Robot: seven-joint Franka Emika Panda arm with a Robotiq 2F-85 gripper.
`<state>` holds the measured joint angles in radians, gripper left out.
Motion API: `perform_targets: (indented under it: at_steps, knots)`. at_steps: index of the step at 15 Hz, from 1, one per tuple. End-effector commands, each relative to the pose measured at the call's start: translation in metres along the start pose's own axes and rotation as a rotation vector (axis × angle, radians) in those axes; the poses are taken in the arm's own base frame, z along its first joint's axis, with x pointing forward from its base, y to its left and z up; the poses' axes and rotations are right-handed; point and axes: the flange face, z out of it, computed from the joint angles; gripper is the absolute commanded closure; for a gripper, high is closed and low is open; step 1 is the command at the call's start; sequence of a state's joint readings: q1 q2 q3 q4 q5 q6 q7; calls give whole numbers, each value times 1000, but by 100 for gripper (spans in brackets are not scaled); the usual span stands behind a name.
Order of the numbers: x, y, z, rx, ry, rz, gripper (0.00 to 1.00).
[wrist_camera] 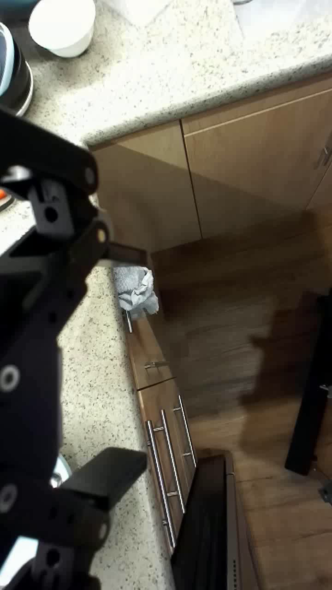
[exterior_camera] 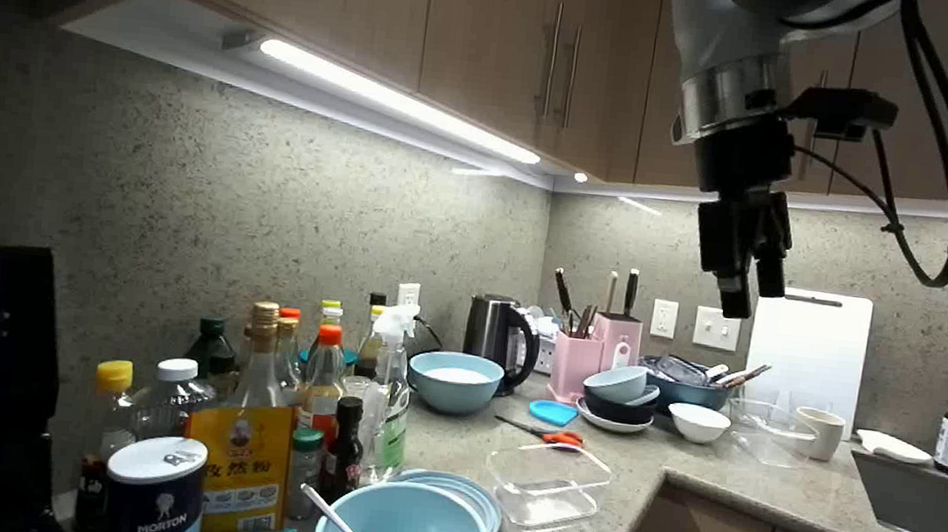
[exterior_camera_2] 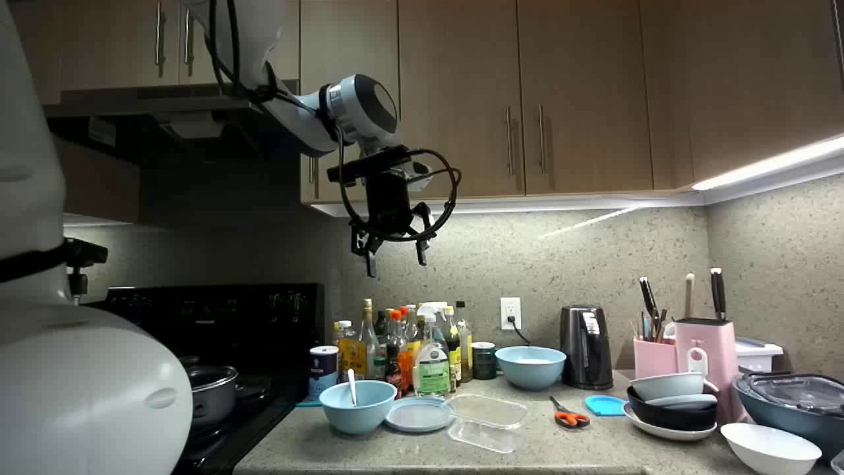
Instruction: Put the clear lunch box beside the sink and then move the blue bowl to the right
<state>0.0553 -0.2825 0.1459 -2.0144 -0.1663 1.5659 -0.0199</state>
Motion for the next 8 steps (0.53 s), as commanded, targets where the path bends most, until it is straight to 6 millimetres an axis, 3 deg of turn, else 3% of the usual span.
perform_targets:
  at_steps: [1, 6, 8]
  knots:
    - [0, 0, -1, 0, -1, 0, 0]
    - [0, 0, -1, 0, -1, 0, 0]
    - [12, 9, 9, -37, -8, 39, 0]
